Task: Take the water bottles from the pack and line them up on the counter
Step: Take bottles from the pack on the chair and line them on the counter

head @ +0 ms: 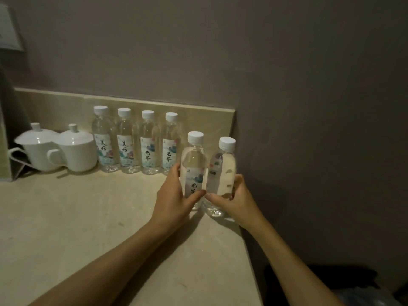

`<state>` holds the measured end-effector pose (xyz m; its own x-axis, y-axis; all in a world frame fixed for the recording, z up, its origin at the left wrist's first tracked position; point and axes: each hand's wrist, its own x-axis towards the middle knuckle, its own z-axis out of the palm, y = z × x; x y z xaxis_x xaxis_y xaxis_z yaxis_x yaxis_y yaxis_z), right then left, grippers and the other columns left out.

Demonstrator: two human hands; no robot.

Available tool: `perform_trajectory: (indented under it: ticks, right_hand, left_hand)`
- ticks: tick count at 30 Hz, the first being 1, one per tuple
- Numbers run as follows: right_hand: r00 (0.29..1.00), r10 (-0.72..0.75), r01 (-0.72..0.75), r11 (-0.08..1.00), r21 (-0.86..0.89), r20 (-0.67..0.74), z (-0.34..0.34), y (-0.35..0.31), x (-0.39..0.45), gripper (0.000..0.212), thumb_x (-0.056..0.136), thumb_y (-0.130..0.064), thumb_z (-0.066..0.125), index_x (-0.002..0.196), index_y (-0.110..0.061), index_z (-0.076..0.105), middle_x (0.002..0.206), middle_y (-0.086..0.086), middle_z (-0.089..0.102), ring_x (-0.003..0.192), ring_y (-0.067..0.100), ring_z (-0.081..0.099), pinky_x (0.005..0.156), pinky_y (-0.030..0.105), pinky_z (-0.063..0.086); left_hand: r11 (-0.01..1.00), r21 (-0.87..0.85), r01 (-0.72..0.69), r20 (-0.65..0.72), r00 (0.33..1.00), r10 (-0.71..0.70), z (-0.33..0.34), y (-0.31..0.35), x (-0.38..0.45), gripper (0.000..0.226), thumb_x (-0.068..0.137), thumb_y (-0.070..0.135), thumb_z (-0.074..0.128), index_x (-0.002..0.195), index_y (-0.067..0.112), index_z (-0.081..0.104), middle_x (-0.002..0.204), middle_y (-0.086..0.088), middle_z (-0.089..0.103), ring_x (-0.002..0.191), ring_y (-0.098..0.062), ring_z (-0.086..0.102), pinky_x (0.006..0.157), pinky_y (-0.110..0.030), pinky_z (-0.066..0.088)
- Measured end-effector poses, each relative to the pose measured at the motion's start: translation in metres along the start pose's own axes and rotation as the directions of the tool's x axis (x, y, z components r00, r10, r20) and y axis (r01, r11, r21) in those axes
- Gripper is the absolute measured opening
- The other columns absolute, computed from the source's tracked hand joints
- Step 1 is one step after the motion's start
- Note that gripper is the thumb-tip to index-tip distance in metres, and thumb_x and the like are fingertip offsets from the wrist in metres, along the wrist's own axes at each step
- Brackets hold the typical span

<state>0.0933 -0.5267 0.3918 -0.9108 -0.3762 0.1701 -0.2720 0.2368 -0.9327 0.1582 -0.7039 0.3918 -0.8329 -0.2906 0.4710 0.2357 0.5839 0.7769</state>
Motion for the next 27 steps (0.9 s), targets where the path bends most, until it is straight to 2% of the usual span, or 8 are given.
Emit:
perform_trajectory:
  ticks: [3,6,10,13,16,20,24,27]
  right_hand:
    - [0.999,-0.013,0.013,1.0,0.009,0.051,-0.01,0.005,0.004,0.062,0.065,-0.046,0.082,0.119,-0.034,0.055,0.111,-0.009,0.071,0.103,0.006,0.069,0.086,0.03,0.058]
    - [0.994,0.008,-0.011,1.0,0.027,0.105,-0.014,0.005,0.006,0.065,0.074,-0.038,0.078,0.132,-0.027,0.052,0.122,-0.005,0.067,0.114,0.013,0.064,0.095,0.037,0.055]
    - [0.999,0.01,-0.005,0.994,-0.113,0.043,-0.006,-0.001,-0.002,0.097,0.053,-0.069,0.077,0.134,-0.038,0.035,0.131,-0.011,0.052,0.119,0.01,0.055,0.096,0.037,0.053]
    - [0.996,0.062,-0.076,0.965,-0.25,-0.065,0.004,-0.006,-0.008,0.092,0.044,-0.078,0.069,0.119,-0.043,0.028,0.13,-0.007,0.047,0.12,0.015,0.049,0.095,0.042,0.051]
    - [0.991,0.032,-0.069,0.952,-0.298,-0.127,0.009,-0.007,-0.007,0.079,0.051,-0.074,0.068,0.113,-0.039,0.033,0.125,-0.003,0.051,0.119,0.02,0.053,0.092,0.041,0.053]
    - [0.995,-0.017,-0.013,0.957,-0.291,-0.098,0.009,-0.005,-0.002,0.076,0.062,-0.062,0.074,0.124,-0.031,0.042,0.124,-0.004,0.057,0.115,0.016,0.058,0.092,0.042,0.055]
    - [0.999,-0.022,0.01,0.971,-0.239,-0.048,0.007,-0.006,0.006,0.075,0.074,-0.042,0.079,0.136,-0.025,0.041,0.128,-0.005,0.06,0.118,0.015,0.059,0.093,0.035,0.054]
    - [0.995,0.001,-0.024,0.971,-0.237,-0.097,0.012,-0.008,0.004,0.088,0.066,-0.055,0.077,0.137,-0.032,0.03,0.132,-0.004,0.053,0.12,0.017,0.054,0.097,0.044,0.052]
  left_hand:
    - [0.998,0.054,0.04,-0.057,0.998,-0.037,0.003,-0.005,0.011,0.084,0.074,0.038,0.083,0.141,0.028,0.033,0.137,0.003,0.058,0.121,-0.018,0.059,0.098,-0.037,0.054]
    - [0.996,0.041,0.075,-0.011,0.997,-0.074,0.004,-0.005,0.015,0.078,0.074,0.039,0.083,0.137,0.029,0.038,0.136,0.002,0.058,0.121,-0.018,0.059,0.098,-0.039,0.055]
    - [0.994,0.064,0.088,0.138,0.986,-0.097,-0.006,-0.011,0.017,0.064,0.074,0.042,0.081,0.128,0.032,0.048,0.129,0.004,0.058,0.117,-0.016,0.058,0.096,-0.036,0.054]
    - [0.98,0.177,0.092,0.112,0.987,-0.113,-0.014,-0.014,0.021,0.066,0.076,0.046,0.079,0.133,0.022,0.054,0.126,0.001,0.06,0.108,-0.014,0.058,0.088,-0.029,0.053]
    - [0.979,0.196,0.059,0.106,0.991,-0.081,-0.013,-0.011,0.023,0.063,0.076,0.046,0.078,0.13,0.021,0.057,0.117,0.002,0.063,0.095,-0.012,0.06,0.079,-0.025,0.053]
    - [0.977,0.211,0.037,0.097,0.994,-0.058,-0.01,-0.01,0.027,0.062,0.077,0.046,0.078,0.13,0.022,0.058,0.114,0.002,0.061,0.092,-0.012,0.058,0.08,-0.03,0.055]
    - [0.983,0.182,0.034,0.115,0.992,-0.056,-0.007,-0.01,0.033,0.06,0.079,0.042,0.077,0.131,0.019,0.058,0.115,0.001,0.061,0.092,-0.012,0.058,0.07,-0.017,0.047]
    - [0.984,0.178,0.031,0.121,0.991,-0.053,-0.007,-0.012,0.037,0.056,0.08,0.041,0.077,0.128,0.018,0.06,0.115,0.001,0.062,0.092,-0.012,0.059,0.069,-0.017,0.048]
